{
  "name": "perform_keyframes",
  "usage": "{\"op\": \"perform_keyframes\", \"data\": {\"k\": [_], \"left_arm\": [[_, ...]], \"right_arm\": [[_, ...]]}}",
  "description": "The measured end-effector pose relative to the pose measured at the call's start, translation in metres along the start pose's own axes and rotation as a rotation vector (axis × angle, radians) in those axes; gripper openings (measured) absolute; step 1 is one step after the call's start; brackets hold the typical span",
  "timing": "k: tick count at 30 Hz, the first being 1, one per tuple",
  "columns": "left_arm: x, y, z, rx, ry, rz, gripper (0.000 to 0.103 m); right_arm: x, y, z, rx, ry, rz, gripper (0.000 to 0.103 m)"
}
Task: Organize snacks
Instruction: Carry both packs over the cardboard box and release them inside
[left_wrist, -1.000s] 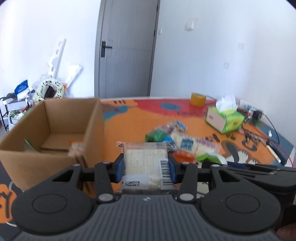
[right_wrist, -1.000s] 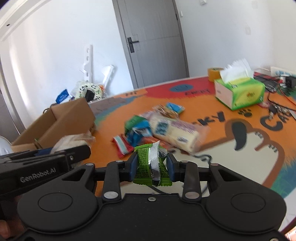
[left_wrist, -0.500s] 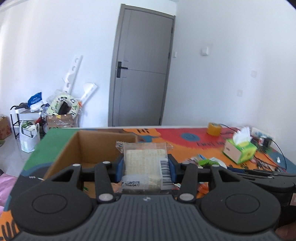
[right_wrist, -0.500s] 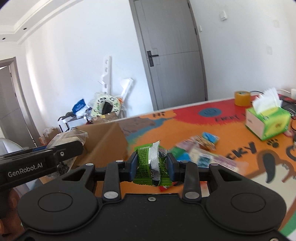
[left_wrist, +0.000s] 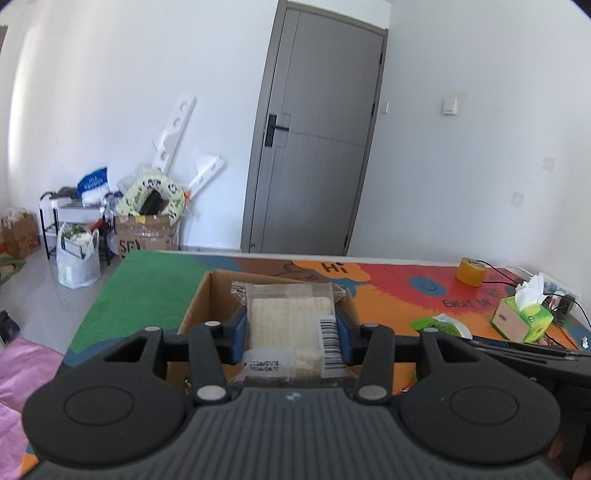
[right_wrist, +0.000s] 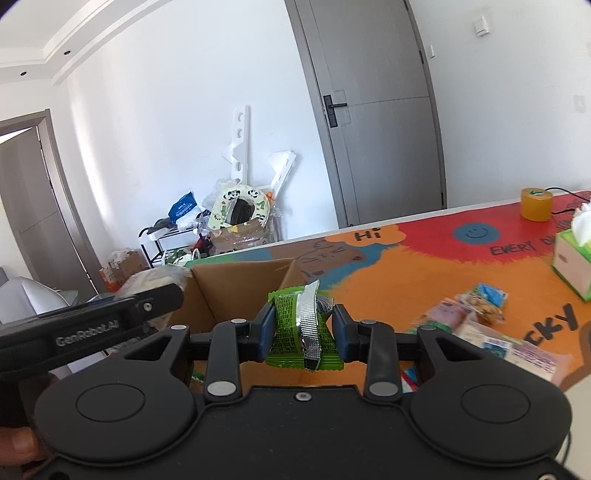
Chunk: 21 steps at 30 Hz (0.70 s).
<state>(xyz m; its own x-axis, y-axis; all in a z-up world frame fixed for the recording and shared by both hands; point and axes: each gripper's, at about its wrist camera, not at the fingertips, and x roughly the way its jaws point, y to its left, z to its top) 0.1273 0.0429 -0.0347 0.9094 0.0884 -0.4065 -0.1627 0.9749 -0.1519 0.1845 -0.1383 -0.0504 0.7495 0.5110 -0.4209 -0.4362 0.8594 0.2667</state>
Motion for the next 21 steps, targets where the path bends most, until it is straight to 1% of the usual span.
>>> {"op": "perform_keyframes", "data": {"k": [4, 6, 7, 8, 9, 11, 15, 17, 19, 20, 21], "left_arm": [[0.011, 0.011, 0.0, -0.046, 0.024, 0.009, 0.047], [0.008, 0.018, 0.0, -0.062, 0.019, 0.003, 0.049], [0.005, 0.021, 0.002, -0.066, 0.015, -0.015, 0.052], [0.001, 0.025, 0.003, -0.071, 0.005, -0.031, 0.057], [-0.002, 0.028, 0.005, -0.078, -0.006, -0.027, 0.059], [-0.007, 0.036, 0.007, -0.093, -0.013, 0.007, 0.064], [-0.018, 0.05, 0.004, -0.134, -0.013, 0.033, 0.068], [-0.022, 0.055, 0.003, -0.151, -0.017, 0.051, 0.073], [-0.024, 0.059, 0.002, -0.169, -0.015, 0.063, 0.076], [-0.025, 0.06, 0.001, -0.173, -0.006, 0.064, 0.077], [-0.026, 0.06, 0.0, -0.17, 0.001, 0.064, 0.077]], "right_arm": [[0.011, 0.006, 0.001, 0.004, 0.013, 0.003, 0.034], [0.016, 0.008, 0.002, 0.006, 0.016, 0.009, 0.034], [0.018, 0.009, 0.002, 0.008, 0.02, 0.012, 0.034], [0.021, 0.011, 0.002, 0.009, 0.023, 0.014, 0.034], [0.023, 0.012, 0.002, 0.011, 0.025, 0.017, 0.034], [0.026, 0.016, 0.003, 0.015, 0.023, 0.026, 0.034], [0.032, 0.025, 0.007, 0.027, 0.019, 0.058, 0.034], [0.033, 0.031, 0.01, 0.024, 0.007, 0.08, 0.034], [0.033, 0.038, 0.011, -0.007, -0.014, 0.108, 0.034], [0.033, 0.041, 0.01, -0.031, -0.017, 0.107, 0.037], [0.032, 0.041, 0.009, -0.041, -0.015, 0.106, 0.045]]}}
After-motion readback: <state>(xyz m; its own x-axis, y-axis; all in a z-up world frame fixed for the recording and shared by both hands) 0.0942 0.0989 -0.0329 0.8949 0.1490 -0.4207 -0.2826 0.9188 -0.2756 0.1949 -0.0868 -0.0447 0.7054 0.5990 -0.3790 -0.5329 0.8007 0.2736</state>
